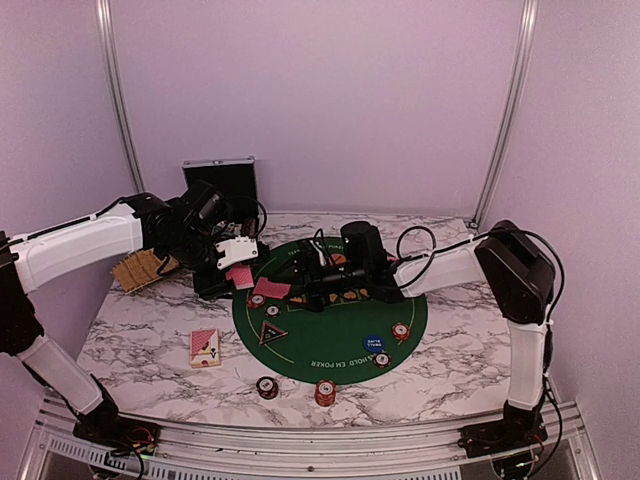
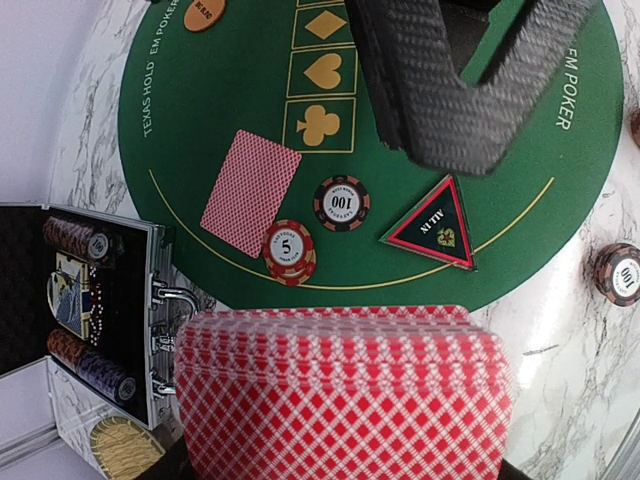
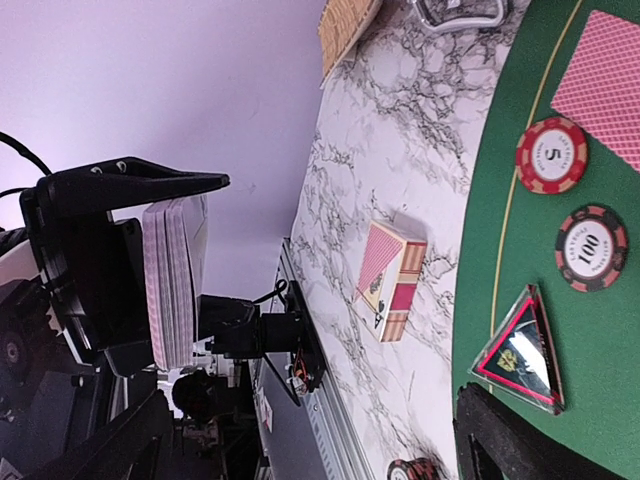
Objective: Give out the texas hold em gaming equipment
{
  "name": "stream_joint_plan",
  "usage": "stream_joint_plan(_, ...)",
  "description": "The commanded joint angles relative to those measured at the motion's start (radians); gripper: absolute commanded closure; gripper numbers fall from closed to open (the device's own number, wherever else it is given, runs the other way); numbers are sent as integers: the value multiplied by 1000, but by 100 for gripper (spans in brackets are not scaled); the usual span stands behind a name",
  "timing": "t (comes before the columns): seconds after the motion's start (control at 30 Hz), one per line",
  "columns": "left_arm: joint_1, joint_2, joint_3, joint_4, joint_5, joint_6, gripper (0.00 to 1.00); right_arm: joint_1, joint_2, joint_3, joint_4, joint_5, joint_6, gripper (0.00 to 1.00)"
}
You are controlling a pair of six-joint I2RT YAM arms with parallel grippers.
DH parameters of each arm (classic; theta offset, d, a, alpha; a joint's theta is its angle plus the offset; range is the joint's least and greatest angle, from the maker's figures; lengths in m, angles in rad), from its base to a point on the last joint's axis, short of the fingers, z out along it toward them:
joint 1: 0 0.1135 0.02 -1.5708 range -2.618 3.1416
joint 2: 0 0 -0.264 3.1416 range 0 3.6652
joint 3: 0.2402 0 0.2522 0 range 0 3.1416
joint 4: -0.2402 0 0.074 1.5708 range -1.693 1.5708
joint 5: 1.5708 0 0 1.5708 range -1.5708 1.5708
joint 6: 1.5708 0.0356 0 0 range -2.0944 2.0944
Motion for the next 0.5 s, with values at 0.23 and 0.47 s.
stream_joint_plan(0.23, -6, 3, 41, 22, 31, -17, 100, 48, 95, 122, 164, -31, 116, 3)
stream_joint_plan(0.47, -9, 17, 55, 22, 37, -24, 100, 65, 166, 201, 195, -41, 158, 3)
